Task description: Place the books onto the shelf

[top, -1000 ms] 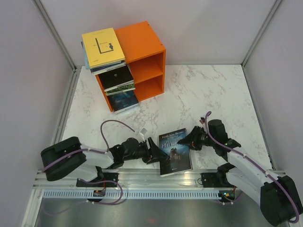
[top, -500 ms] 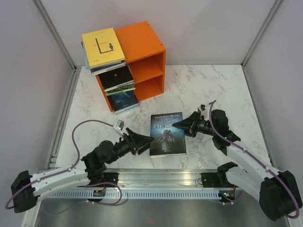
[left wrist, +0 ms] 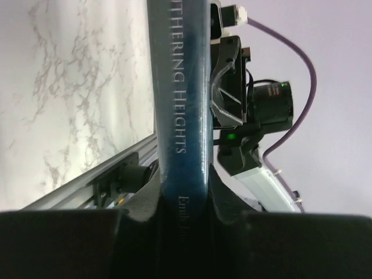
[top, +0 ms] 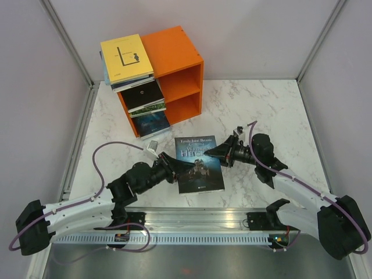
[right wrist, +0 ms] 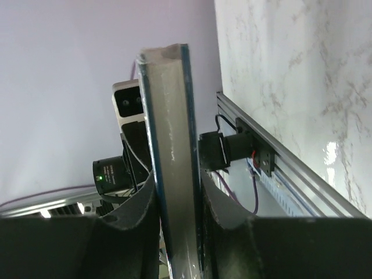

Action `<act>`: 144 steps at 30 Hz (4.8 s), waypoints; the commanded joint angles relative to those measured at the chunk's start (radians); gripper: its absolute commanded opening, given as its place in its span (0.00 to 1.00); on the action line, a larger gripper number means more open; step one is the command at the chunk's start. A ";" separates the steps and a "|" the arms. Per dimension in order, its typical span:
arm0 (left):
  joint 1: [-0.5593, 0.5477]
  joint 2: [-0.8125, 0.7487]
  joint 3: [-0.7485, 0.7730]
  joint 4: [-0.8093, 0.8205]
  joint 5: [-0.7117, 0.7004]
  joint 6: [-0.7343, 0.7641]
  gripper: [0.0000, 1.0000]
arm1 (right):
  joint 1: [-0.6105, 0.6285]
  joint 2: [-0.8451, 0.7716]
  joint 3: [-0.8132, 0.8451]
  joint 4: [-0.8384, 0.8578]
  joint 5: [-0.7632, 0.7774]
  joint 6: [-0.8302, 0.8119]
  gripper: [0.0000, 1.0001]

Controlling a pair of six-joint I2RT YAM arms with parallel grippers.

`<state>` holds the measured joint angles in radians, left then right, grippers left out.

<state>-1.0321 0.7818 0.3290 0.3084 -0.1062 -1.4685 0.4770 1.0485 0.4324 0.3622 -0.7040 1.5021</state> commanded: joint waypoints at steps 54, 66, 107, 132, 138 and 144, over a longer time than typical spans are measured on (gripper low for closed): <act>-0.013 0.077 0.383 -0.580 -0.411 -0.078 0.02 | 0.158 -0.360 0.071 0.029 0.247 0.463 0.28; -0.029 0.001 0.332 -0.629 -0.339 -0.038 0.30 | 0.156 -0.366 0.065 -0.155 0.255 0.294 0.00; -0.029 -0.354 0.634 -1.448 -0.366 0.263 1.00 | 0.156 0.646 0.617 0.303 0.213 0.132 0.00; -0.029 -0.411 0.772 -1.732 -0.464 0.192 1.00 | 0.156 1.340 1.164 0.494 0.222 0.149 0.00; -0.029 -0.415 0.779 -1.732 -0.464 0.192 1.00 | 0.158 1.406 1.214 0.442 0.198 0.139 0.00; -0.029 -0.420 0.783 -1.732 -0.464 0.192 1.00 | 0.158 1.379 1.172 0.390 0.152 0.106 0.39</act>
<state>-1.0561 0.3676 1.0821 -1.3380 -0.5224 -1.2415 0.6189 2.4653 1.5906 0.7025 -0.4820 1.6245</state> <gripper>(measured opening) 0.994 0.340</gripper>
